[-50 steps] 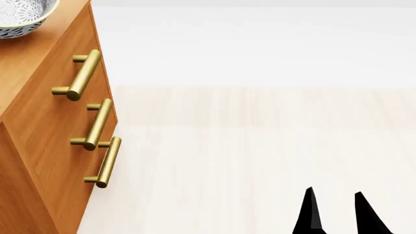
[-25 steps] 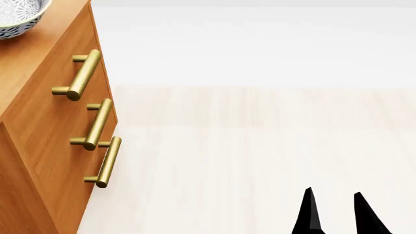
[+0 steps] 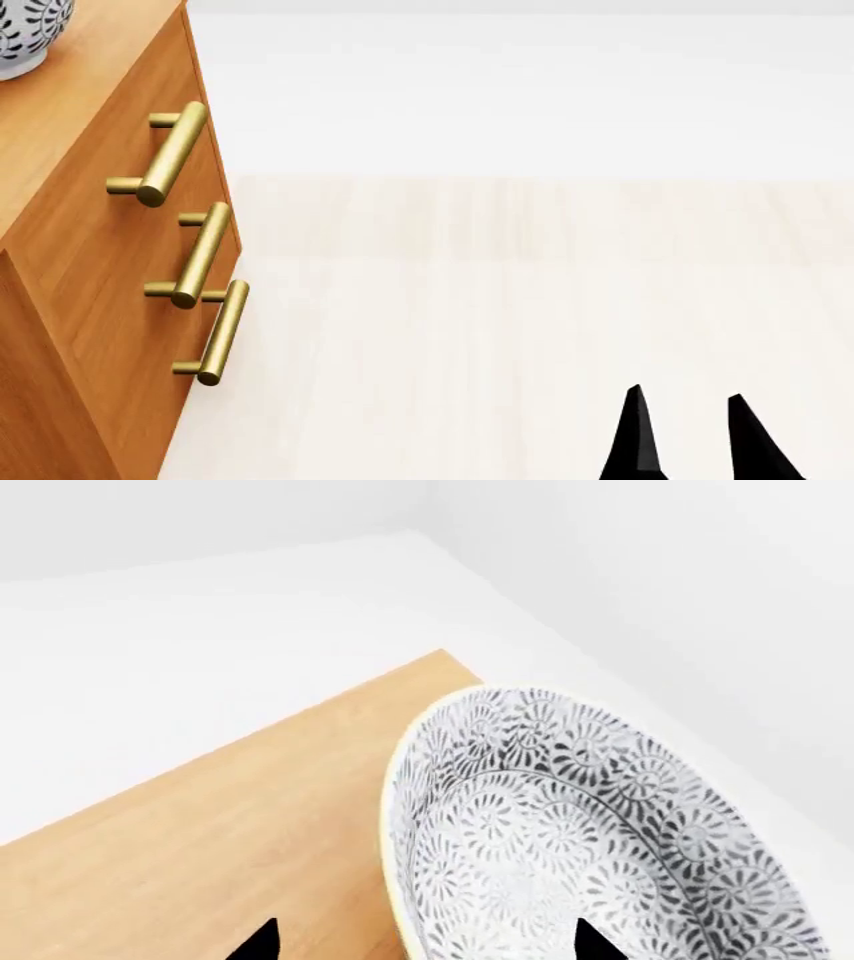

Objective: Put the bowl on top of the cabinet.

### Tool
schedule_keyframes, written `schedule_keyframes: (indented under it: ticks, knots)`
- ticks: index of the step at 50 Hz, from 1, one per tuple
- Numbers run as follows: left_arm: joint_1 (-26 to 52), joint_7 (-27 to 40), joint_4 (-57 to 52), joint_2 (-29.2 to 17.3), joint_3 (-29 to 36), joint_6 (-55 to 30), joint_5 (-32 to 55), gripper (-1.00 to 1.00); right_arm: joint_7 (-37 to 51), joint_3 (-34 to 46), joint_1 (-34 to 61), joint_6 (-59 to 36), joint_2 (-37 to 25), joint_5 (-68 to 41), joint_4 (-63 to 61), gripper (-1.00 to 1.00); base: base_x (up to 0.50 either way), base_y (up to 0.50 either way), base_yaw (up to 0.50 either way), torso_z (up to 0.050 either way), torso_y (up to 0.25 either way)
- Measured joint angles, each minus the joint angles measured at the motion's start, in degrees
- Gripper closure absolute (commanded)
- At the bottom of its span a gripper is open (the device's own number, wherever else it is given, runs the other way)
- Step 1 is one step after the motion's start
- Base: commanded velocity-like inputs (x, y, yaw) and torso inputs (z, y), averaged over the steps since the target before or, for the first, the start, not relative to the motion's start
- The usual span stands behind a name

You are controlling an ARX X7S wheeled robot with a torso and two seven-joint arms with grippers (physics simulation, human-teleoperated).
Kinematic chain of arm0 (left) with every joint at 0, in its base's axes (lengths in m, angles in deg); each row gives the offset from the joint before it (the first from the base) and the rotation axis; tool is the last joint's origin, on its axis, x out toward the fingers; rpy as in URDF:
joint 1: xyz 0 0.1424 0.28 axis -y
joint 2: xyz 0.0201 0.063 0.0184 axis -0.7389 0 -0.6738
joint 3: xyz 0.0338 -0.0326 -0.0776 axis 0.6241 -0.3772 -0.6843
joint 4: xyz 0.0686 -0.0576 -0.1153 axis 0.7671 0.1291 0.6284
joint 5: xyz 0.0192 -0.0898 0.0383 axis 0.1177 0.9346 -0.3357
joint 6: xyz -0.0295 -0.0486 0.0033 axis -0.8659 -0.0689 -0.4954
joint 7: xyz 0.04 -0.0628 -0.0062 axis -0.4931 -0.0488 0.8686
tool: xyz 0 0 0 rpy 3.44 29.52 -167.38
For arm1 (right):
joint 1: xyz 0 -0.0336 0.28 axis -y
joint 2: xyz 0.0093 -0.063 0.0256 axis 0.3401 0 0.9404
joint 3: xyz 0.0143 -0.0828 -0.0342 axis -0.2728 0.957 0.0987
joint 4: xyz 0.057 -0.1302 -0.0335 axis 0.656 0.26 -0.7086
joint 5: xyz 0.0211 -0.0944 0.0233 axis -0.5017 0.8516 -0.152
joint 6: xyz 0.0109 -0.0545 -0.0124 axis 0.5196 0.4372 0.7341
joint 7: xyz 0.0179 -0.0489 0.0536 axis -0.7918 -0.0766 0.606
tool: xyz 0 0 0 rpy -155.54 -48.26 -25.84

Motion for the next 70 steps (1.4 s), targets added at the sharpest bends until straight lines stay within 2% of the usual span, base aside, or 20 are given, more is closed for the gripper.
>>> schedule_keyframes:
  ticks: [11, 41, 70]
  knots:
    - [-0.5, 0.0, -2.1, 0.5, 0.5, -1.3, -0.1, -1.00, 0.0, 0.1, -0.1, 0.0, 0.0, 0.1, -0.2, -1.00, 0.00, 0.00, 0.00, 0.000, 0.000]
    - [-7.0, -1.8, -28.0, 6.5, 5.6, -19.1, -1.8, -1.00, 0.1, 0.1, -1.1, 0.4, -0.1, 0.6, -1.5, -1.00, 0.00, 0.00, 0.00, 0.000, 0.000]
    - [-16.8, -5.8, -53.6, 9.4, 19.9, -34.7, -3.5, -1.00, 0.3, 0.9, -2.4, 0.8, -0.2, 2.2, -3.6, -1.00, 0.00, 0.00, 0.00, 0.000, 0.000]
